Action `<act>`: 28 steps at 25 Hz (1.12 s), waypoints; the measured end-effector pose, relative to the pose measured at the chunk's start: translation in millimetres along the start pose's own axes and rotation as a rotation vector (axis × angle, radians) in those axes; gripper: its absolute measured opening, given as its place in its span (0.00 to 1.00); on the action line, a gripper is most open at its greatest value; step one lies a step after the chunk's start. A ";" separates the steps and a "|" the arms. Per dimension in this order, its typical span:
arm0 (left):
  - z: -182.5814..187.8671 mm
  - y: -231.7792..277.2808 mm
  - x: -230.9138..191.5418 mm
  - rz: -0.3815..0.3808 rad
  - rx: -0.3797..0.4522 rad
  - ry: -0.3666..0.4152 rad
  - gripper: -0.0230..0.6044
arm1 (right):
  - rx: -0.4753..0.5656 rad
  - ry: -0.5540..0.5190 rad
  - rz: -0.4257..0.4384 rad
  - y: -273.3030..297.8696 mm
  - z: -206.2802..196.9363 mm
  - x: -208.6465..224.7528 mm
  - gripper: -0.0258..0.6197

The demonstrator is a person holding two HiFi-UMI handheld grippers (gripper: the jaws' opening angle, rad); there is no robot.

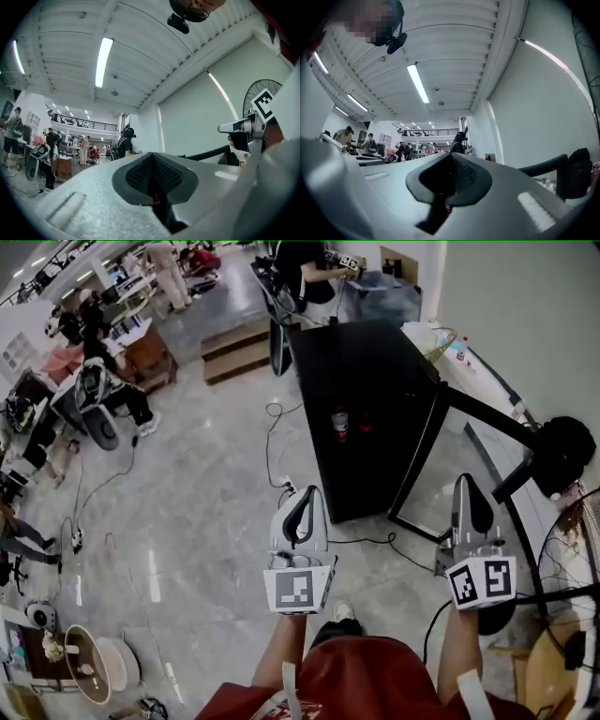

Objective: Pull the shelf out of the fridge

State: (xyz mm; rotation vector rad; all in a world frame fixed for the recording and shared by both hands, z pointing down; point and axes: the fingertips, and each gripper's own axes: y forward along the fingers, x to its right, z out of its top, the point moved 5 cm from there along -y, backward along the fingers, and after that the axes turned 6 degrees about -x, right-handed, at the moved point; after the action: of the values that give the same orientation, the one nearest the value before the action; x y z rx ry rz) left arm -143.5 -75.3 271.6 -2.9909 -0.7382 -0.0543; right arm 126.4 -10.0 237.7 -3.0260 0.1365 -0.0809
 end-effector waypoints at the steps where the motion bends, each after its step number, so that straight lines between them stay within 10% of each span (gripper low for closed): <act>1: -0.4 7.6 -8.6 0.000 0.007 0.000 0.03 | 0.000 -0.001 0.003 11.6 -0.6 -4.1 0.04; 15: -29.8 79.7 -54.4 0.046 -0.033 -0.008 0.03 | -0.033 -0.025 0.050 117.2 -25.5 2.4 0.04; 28: -12.2 154.1 1.2 0.150 -0.032 0.044 0.03 | -0.020 0.052 0.170 176.0 -34.1 93.5 0.04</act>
State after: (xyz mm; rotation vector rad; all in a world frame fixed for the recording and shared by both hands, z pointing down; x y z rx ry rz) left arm -70.9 -211.7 276.1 -3.0537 -0.5122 -0.1259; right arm 202.2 -196.5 256.1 -3.0190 0.4000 -0.1436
